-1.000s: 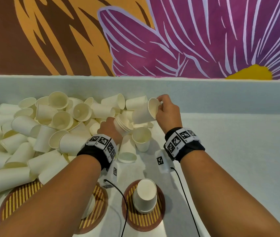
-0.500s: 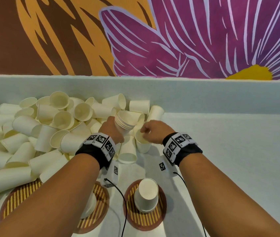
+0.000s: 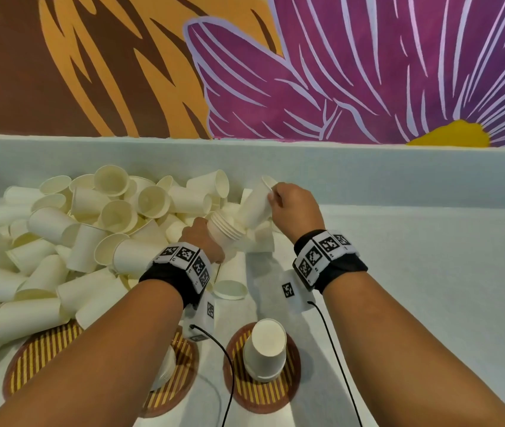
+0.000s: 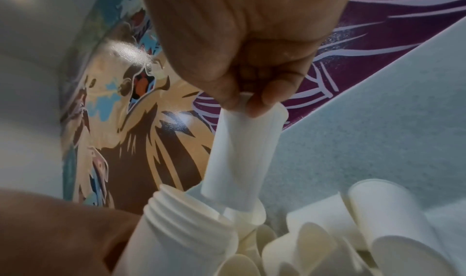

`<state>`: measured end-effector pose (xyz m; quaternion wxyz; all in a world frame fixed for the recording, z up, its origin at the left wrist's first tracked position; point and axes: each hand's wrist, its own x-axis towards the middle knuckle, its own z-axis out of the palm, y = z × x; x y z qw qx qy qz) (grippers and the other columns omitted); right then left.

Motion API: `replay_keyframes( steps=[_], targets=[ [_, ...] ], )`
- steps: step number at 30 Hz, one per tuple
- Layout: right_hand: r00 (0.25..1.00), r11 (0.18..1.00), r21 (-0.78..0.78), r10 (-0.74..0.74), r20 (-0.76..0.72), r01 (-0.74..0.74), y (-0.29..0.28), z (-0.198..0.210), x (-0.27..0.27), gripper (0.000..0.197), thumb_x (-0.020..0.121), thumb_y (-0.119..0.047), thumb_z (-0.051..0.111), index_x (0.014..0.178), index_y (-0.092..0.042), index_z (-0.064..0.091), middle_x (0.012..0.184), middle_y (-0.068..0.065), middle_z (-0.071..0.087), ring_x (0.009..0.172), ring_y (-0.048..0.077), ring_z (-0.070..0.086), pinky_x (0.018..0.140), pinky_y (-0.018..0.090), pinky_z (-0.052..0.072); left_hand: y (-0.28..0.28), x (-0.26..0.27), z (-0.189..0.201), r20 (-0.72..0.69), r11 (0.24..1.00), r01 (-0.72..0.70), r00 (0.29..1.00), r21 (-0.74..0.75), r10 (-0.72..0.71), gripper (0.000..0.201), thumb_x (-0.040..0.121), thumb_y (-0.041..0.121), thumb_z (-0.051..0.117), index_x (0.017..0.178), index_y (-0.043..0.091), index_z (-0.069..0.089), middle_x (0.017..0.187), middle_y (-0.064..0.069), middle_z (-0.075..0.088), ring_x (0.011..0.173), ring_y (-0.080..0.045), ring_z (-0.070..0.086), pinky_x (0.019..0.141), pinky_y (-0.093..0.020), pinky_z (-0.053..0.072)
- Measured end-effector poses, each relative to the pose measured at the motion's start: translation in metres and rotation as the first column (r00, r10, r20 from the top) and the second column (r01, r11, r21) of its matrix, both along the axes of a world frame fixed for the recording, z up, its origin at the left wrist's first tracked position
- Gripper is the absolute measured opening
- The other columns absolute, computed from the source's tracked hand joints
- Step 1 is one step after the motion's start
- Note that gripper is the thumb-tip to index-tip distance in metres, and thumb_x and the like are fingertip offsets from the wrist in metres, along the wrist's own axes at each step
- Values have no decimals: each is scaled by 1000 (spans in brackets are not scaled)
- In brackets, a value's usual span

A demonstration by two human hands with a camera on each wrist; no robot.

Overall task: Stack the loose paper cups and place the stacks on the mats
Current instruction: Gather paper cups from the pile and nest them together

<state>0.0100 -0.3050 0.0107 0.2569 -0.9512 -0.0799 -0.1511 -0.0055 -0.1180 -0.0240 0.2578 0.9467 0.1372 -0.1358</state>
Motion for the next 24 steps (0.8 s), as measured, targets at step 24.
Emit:
replay_keyframes(
  steps=[24],
  targets=[
    [829, 981, 178, 42, -558, 70, 0, -74, 8, 25, 94, -16, 50, 104, -3, 68, 93, 11, 64, 87, 22, 57, 86, 35, 49, -3, 10, -8, 16, 999, 18, 1000, -52, -17, 79, 59, 15, 85, 126, 10, 42, 114, -8, 60, 103, -30, 60, 81, -36, 49]
  ],
)
